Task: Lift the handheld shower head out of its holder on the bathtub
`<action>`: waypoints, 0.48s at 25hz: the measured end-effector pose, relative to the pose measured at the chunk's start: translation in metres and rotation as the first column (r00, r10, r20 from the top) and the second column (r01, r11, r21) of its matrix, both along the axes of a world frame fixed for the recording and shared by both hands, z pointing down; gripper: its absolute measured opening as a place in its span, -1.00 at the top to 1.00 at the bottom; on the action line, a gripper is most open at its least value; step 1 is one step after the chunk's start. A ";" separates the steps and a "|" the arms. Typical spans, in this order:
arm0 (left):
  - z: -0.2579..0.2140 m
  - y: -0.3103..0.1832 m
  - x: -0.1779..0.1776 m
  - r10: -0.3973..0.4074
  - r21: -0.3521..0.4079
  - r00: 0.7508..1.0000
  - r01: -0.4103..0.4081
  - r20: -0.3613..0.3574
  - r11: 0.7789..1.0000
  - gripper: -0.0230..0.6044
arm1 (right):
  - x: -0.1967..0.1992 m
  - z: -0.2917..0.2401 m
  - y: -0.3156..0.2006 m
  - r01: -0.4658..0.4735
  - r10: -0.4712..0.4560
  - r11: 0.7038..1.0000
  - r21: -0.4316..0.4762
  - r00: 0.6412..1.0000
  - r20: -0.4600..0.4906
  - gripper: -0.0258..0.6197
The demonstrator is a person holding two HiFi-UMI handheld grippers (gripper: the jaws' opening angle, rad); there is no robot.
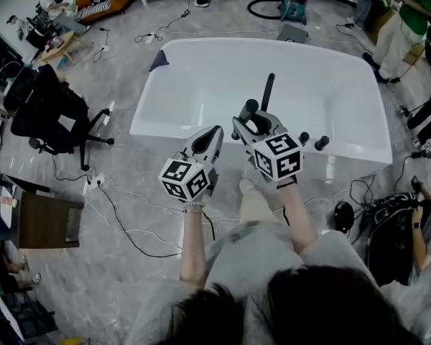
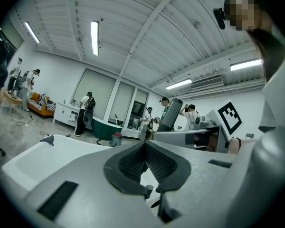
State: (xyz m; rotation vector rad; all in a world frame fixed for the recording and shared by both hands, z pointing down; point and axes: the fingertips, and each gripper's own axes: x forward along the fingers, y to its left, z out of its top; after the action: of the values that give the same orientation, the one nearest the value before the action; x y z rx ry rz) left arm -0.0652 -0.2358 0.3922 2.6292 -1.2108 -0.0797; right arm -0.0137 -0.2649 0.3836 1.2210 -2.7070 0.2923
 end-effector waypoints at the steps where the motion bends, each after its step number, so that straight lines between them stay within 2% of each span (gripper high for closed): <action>1: -0.003 0.002 0.000 0.002 0.005 1.000 -0.002 0.002 1.000 0.91 | 0.001 -0.004 0.003 -0.003 0.003 1.000 0.006 1.000 0.005 0.51; 12: -0.033 0.027 0.002 0.018 0.078 0.999 -0.020 0.032 0.997 0.91 | 0.009 -0.037 0.028 -0.037 0.035 0.997 0.067 0.999 0.032 0.51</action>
State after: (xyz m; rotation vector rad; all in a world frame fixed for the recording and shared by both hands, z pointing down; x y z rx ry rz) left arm -0.0634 -0.2086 0.3591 2.7184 -1.2159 -0.0847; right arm -0.0050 -0.2367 0.3469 1.2946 -2.7448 0.2280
